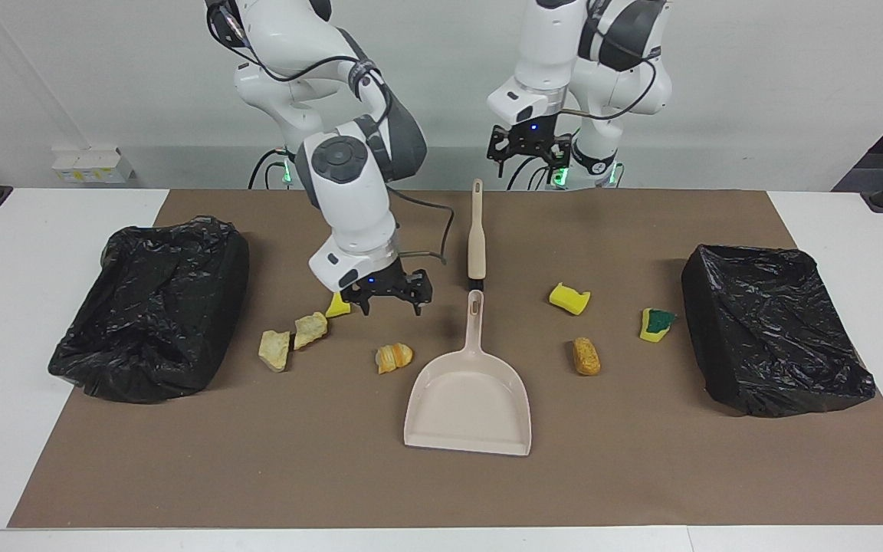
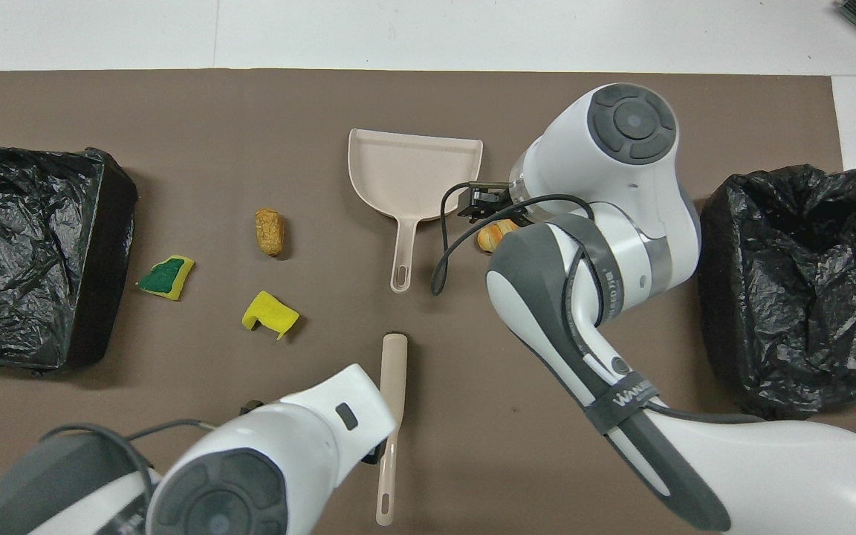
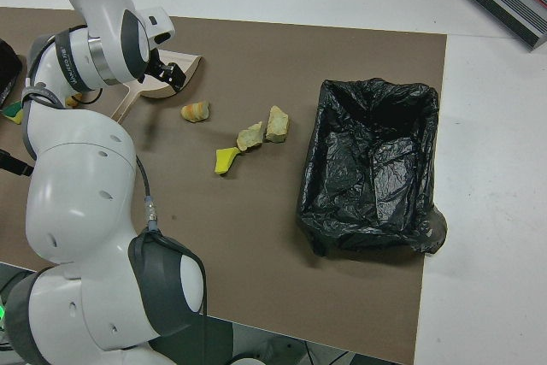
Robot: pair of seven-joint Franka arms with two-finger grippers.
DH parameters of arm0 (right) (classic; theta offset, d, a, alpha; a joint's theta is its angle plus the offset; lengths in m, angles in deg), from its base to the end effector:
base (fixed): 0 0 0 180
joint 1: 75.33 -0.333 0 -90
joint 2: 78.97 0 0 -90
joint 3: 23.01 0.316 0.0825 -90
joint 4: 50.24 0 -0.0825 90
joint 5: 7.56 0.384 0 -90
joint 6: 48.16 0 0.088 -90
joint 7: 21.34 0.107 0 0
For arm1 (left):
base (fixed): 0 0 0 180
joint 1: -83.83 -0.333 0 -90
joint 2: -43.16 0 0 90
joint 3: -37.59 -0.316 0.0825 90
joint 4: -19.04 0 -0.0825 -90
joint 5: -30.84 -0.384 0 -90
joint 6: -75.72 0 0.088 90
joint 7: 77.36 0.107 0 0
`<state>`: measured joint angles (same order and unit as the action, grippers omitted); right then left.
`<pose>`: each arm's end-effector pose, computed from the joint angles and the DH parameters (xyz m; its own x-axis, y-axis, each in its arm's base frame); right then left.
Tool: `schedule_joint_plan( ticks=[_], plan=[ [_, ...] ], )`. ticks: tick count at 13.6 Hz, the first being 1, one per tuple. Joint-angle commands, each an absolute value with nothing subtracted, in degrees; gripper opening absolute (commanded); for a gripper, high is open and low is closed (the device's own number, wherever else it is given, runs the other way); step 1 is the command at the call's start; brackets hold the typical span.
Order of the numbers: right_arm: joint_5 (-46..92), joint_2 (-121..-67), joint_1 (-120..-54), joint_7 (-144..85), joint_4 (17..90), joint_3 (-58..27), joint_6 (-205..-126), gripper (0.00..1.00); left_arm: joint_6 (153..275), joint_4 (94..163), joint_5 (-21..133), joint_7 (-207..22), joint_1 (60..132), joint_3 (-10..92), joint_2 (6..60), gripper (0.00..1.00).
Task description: Sweep and dump trash in bin
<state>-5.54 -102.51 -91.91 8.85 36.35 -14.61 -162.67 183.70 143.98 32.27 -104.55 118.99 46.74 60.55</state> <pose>0.6272 0.2787 0.4378 0.9926 -0.1197 0.0224 -0.1162 -0.9861 -0.1188 0.3276 -0.3298 0.5138 0.9598 -0.2804 0.0145 -0.2801 -0.9598 -0.0193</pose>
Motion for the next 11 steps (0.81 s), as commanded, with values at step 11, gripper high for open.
schedule_joint_plan(
  ticks=[11],
  plan=[
    [-10.5,-114.7,-101.4,23.6,29.2,-14.4,-169.4,0.95,206.5,162.2,32.3,-120.0,134.6,45.8,54.8,1.0]
  ],
)
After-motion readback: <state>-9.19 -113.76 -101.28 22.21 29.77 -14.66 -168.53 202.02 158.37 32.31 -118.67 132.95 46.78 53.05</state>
